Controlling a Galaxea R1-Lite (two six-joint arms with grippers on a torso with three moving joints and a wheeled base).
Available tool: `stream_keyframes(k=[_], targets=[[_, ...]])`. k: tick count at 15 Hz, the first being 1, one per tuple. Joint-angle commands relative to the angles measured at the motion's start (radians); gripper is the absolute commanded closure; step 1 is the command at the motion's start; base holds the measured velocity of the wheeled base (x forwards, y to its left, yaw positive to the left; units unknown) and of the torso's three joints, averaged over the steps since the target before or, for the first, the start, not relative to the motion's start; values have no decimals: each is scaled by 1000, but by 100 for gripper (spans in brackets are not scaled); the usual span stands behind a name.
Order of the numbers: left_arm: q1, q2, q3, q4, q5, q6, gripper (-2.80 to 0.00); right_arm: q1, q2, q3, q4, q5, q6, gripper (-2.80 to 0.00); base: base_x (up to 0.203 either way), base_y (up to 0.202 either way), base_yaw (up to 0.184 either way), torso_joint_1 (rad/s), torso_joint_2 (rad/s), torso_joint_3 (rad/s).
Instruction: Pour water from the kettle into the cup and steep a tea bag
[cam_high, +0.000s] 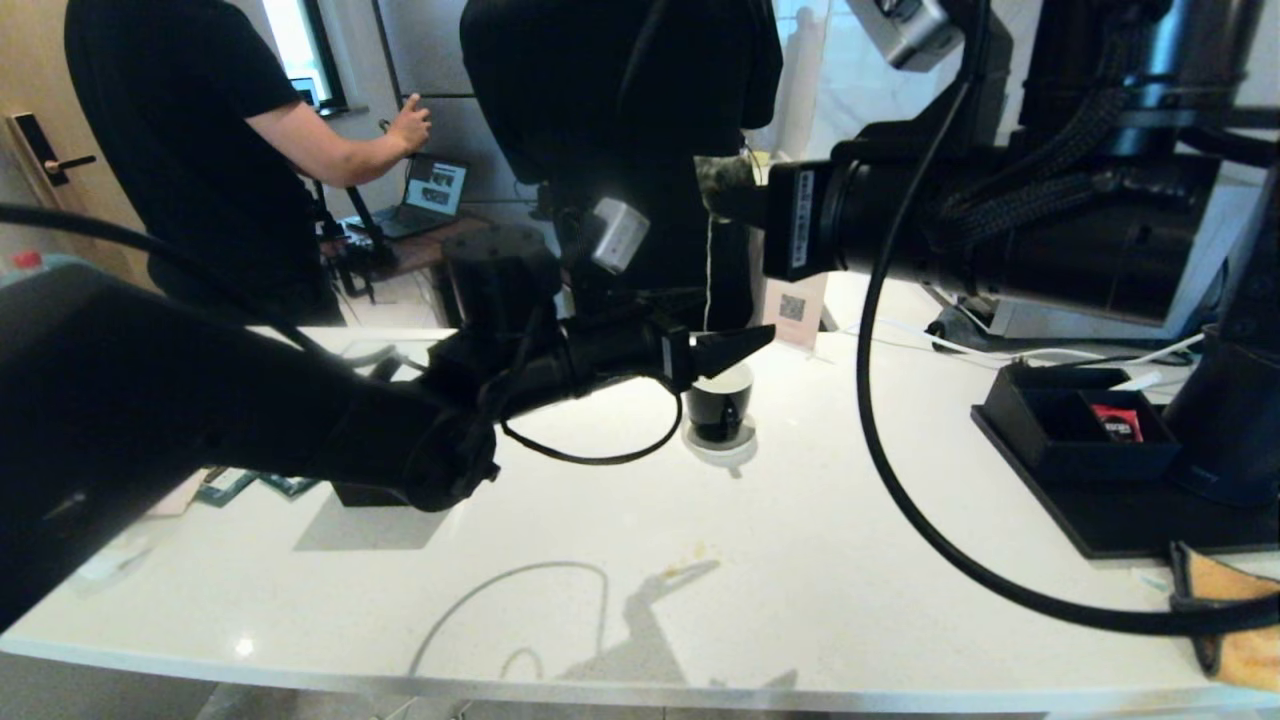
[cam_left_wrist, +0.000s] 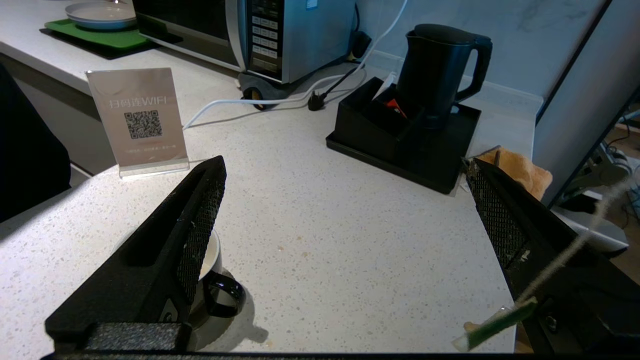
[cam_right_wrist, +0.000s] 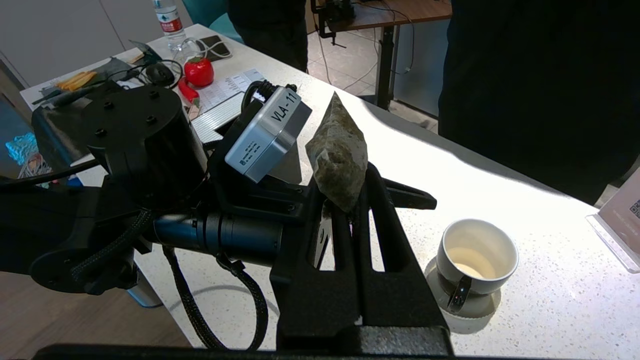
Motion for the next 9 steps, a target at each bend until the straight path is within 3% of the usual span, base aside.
stream_keyframes(k=[1, 2, 3, 9], targets=[[0, 1, 0, -6, -3, -1, -280, 0, -1, 3, -2, 0, 0, 0, 0, 0, 0, 0, 0, 0], [2, 5, 0, -12, -3, -1, -280, 0, -2, 8, -2, 0, 0, 0, 0, 0, 0, 0, 0, 0], [2, 6, 0, -18, -2, -1, 0, 0, -3, 12, -2, 0, 0, 0, 0, 0, 0, 0, 0, 0], [0, 3, 0, -14, 3, -1, 0, -1, -5, 22, -2, 0, 1, 0, 0, 0, 0, 0, 0, 0]])
